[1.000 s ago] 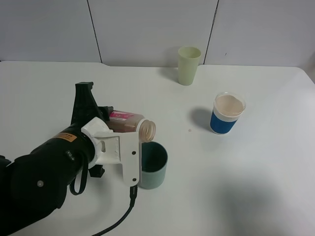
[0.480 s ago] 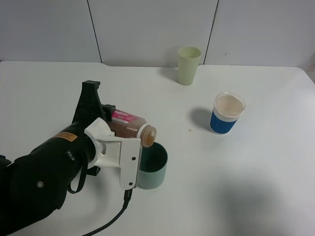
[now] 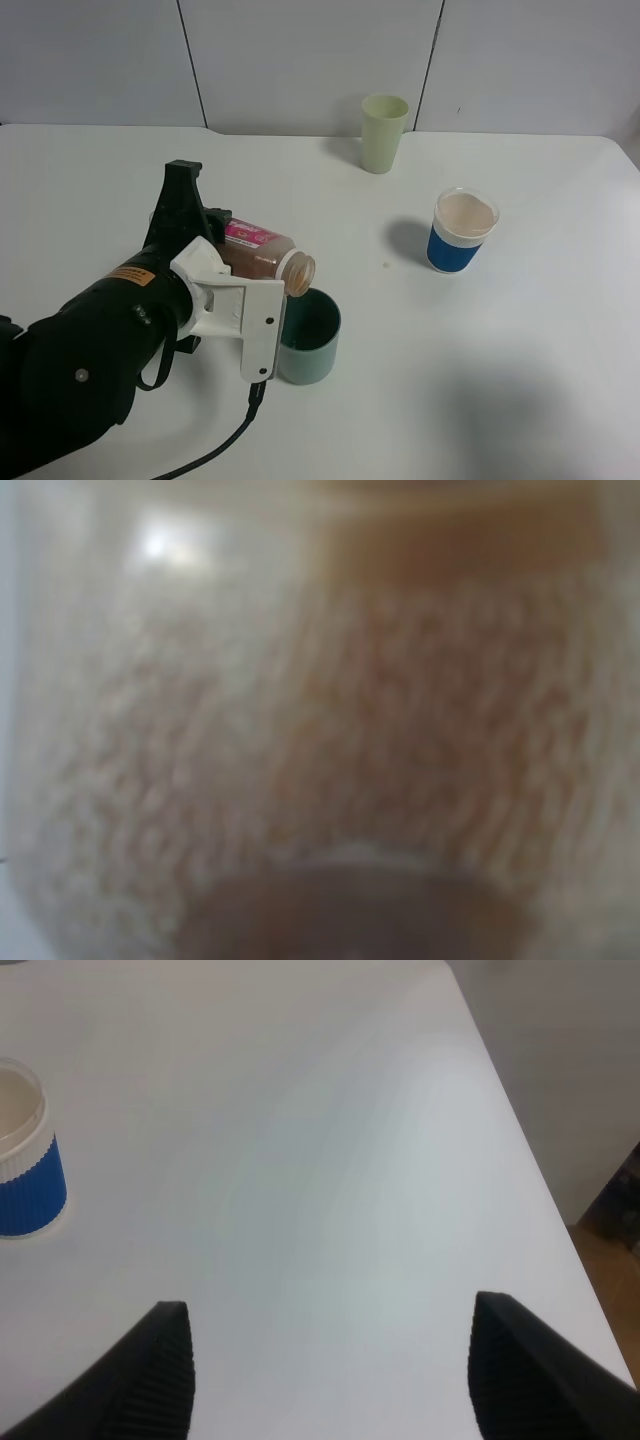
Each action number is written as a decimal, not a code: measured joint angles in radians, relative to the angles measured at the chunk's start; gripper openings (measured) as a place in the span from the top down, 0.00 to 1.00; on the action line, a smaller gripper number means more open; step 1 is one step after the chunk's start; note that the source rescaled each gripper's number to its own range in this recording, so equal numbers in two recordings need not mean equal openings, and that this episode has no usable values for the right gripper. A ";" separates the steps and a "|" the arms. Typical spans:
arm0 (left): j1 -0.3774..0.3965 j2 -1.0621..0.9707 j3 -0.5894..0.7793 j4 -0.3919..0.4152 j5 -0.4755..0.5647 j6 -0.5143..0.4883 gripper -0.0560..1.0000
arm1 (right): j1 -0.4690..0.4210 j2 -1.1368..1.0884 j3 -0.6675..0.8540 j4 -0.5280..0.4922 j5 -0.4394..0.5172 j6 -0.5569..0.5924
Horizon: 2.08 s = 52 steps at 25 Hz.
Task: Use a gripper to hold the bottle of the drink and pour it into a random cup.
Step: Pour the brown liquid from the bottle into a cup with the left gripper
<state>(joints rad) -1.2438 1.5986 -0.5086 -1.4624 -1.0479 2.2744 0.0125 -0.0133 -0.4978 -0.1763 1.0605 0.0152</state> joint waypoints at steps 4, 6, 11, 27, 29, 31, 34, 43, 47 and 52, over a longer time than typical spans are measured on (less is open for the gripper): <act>0.000 0.000 0.000 0.000 0.000 0.020 0.91 | 0.000 0.000 0.000 0.000 0.000 0.000; 0.000 0.000 0.000 0.000 0.000 0.030 0.91 | 0.000 0.000 0.000 0.000 0.000 0.000; 0.000 0.000 0.000 0.005 0.000 0.038 0.91 | 0.000 0.000 0.000 0.000 0.000 0.000; 0.000 0.000 0.000 0.011 -0.035 0.076 0.91 | 0.000 0.000 0.000 0.000 0.000 0.000; 0.000 0.000 0.000 0.011 -0.036 0.083 0.91 | 0.000 0.000 0.000 0.000 0.000 0.000; 0.000 0.000 0.000 0.011 -0.036 0.095 0.91 | 0.000 0.000 0.000 0.000 0.000 0.000; 0.000 0.000 0.000 0.011 -0.037 0.112 0.91 | 0.000 0.000 0.000 0.000 0.000 0.000; 0.000 0.000 0.000 0.011 -0.037 0.122 0.91 | 0.000 0.000 0.000 0.000 0.000 0.000; 0.000 0.000 0.000 0.011 -0.038 0.122 0.91 | 0.000 0.000 0.000 0.000 0.000 0.000; 0.000 0.000 0.000 0.011 -0.038 0.122 0.91 | 0.000 0.000 0.000 0.000 0.000 0.000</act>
<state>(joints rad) -1.2438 1.5986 -0.5086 -1.4514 -1.0858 2.3968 0.0125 -0.0133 -0.4978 -0.1763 1.0605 0.0152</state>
